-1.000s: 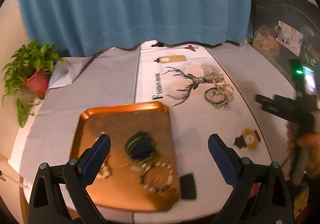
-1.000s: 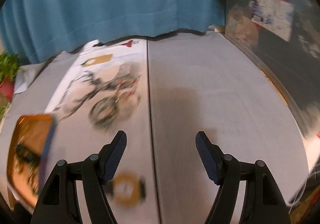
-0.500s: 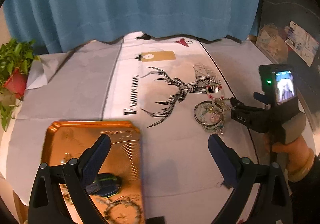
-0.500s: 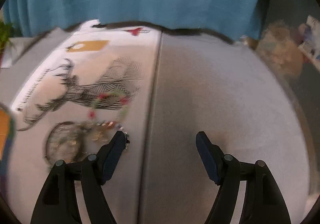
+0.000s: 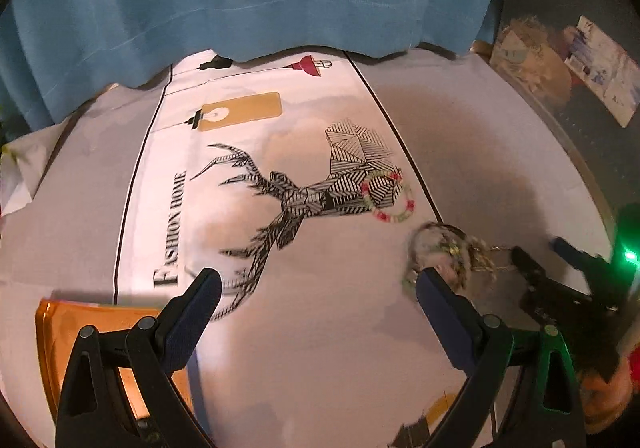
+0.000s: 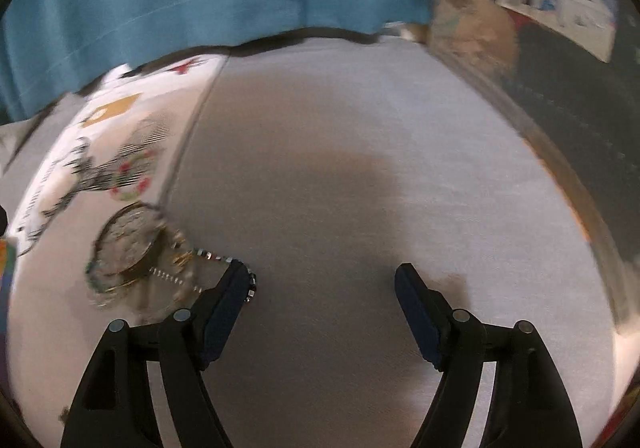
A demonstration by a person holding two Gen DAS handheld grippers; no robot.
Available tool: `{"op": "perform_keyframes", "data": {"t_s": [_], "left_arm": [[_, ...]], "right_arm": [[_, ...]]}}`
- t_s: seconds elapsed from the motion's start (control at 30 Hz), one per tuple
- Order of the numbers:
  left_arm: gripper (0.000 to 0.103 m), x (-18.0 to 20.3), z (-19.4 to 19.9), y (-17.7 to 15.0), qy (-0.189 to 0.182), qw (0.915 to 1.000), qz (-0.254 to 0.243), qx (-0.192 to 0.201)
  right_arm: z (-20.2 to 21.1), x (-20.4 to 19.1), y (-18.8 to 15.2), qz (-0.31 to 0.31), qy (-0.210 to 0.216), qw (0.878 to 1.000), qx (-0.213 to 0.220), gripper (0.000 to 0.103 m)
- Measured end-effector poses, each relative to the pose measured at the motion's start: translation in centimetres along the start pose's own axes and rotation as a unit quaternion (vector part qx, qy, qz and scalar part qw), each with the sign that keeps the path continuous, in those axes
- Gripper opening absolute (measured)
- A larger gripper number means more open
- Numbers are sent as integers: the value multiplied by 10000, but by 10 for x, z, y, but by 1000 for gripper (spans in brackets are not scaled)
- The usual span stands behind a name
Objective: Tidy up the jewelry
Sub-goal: 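Grasp the pink-green bead bracelet with the left gripper while the right gripper grasps the silver chain bracelet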
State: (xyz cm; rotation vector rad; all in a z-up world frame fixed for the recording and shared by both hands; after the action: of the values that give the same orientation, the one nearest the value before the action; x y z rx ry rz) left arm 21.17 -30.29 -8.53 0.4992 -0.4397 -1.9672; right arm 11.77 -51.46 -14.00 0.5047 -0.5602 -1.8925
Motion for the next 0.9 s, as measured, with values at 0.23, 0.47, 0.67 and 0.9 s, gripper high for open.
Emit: {"op": "perform_keyframes", "data": {"t_s": [0.23,0.47,0.67,0.9], "left_arm": [[97,18,-23,15,22,9999,-126,-102],[97,26,-46,34,-55,9997,-4,-220],[97,34,-81,50,82,9986,-69,-516],[97,35,-96,46,218,9978,-244,-581]], "right_arm": [[14,40,-4,-82,-1114,9937,80,76],[14,29,2,-461,633,9969,50,76],[4,5,0,514,-192,9985,-9,81],[32,82,-22,-269,-927,9953,32,81]]}}
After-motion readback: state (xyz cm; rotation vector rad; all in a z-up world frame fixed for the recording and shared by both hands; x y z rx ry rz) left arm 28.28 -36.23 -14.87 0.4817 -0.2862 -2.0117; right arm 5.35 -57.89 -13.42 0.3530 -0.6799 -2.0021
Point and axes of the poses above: each gripper's, at about its wrist camera, not at the fingertips, and z roughly against the way its jaws point, x to its right, y to its top, the point moved 2 cm from there along -z, roughly the way its jaws point, and after that the axes turned 11 degrees about y, right-handed, at the moved point
